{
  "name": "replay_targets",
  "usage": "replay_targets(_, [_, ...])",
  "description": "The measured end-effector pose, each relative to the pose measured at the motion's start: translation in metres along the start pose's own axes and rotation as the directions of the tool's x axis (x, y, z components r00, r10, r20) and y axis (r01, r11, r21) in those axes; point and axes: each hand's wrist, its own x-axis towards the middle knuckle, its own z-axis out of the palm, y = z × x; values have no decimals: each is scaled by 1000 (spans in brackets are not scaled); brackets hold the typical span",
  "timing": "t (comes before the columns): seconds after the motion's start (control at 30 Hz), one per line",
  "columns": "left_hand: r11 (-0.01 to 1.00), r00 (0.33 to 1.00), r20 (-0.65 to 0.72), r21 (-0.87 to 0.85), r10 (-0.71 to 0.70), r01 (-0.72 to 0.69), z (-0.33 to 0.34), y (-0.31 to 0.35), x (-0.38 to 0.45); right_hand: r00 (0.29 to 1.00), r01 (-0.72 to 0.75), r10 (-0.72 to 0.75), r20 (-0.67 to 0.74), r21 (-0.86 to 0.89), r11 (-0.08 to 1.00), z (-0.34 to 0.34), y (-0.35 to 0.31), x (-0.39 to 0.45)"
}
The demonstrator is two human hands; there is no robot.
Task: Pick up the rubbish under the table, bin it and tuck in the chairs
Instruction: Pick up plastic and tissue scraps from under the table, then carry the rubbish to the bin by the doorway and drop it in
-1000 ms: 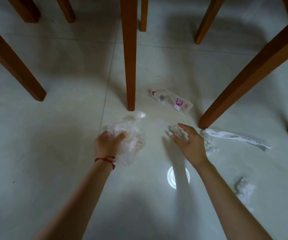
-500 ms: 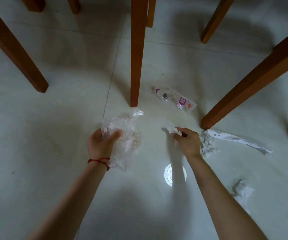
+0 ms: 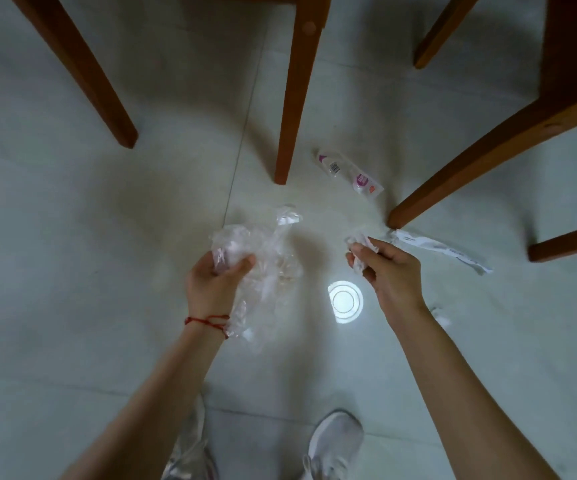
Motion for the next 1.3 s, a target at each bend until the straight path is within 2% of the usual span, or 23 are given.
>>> replay_targets(0.17, [1000,1000,9,5,1,-1,-43,59,-46,1000,22,-21,18,-28,999,4,-60,-68])
replay_targets(0.5, [999,999,-22,-32,32,-33,-127,216,-130,998,57,-57,2,74,996,21,-191,-211])
replay_targets(0.8, [994,1000,-13,-114,-3,1,-187,339,-211,1000,14,-12,-14,123,992,40,-290,-327])
replay_targets(0.97, [985,999,-19,-170,34,-37,-224,387,-242,999,33,-34,2,154,987,53,-333,-379])
replay_targets(1.3, [974,994,-108,-220,34,-57,-309,431,-275,998,54,-56,26,59,997,89,-383,-449])
